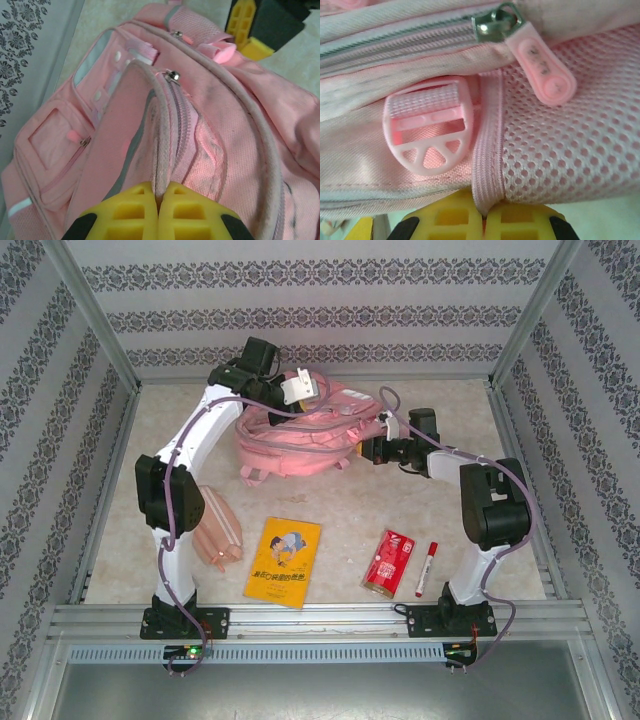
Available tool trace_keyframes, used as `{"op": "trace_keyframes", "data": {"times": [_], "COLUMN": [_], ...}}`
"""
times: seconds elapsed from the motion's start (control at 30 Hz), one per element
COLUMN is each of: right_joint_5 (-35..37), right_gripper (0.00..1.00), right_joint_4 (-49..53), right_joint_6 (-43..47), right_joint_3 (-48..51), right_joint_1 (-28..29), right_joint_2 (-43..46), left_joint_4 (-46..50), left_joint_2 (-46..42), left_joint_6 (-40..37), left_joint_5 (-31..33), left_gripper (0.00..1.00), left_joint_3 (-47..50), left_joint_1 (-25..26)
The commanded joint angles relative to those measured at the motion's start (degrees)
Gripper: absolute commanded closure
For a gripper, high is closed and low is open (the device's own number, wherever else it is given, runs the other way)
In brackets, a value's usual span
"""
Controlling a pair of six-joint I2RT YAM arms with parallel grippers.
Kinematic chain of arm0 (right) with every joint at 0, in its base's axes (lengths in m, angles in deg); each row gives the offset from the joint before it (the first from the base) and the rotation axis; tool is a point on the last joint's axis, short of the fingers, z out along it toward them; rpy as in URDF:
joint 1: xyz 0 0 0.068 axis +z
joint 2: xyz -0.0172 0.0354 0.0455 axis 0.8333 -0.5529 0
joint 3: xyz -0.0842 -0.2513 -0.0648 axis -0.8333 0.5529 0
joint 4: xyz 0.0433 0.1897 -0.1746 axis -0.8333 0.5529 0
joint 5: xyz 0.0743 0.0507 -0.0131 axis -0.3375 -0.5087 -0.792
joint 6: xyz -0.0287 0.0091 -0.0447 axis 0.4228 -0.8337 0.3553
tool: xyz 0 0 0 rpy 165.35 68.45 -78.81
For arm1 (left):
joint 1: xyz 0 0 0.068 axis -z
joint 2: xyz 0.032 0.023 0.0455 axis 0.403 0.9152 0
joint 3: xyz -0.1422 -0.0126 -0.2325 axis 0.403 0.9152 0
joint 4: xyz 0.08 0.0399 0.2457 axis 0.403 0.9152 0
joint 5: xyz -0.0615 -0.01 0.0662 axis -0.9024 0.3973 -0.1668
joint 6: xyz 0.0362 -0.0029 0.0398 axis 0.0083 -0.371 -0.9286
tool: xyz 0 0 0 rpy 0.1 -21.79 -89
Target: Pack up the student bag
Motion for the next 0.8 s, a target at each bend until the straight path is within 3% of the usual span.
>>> {"op": "trace_keyframes", "data": {"times": [0.0,0.1,0.23,0.53,0.67,0.77], "right_joint_5": [-11.7,-17.5,-18.4,-13.5,-12.5,-7.7], "right_gripper": [1.0,1.0,1.0,0.99,0.92,0.86], "right_joint_4": [2.8,4.2,9.0,16.0,18.5,18.9], "right_joint_6": [4.9,8.3,12.0,15.6,15.8,13.0], "right_joint_3": [0.2,-0.4,-1.7,-2.7,-2.8,-1.9], "right_joint_1": [1.0,2.1,3.3,6.6,8.5,8.4], "right_joint_2": [2.7,3.1,3.5,4.2,4.3,5.5], "left_joint_4": [-11.6,-13.8,-15.4,-18.6,-18.6,-19.4], "left_joint_2": [-1.7,-0.7,0.7,3.4,4.4,4.6], "left_joint_6": [2.2,3.7,6.1,11.5,10.9,10.5], "left_joint_5": [1.2,1.5,1.8,5.3,6.3,6.2], "left_gripper": [1.0,1.0,1.0,1.0,1.0,1.0], "left_joint_3": [2.1,2.6,2.3,0.7,0.6,1.8], "left_joint_1": [0.8,1.4,3.1,5.7,7.2,7.5]}}
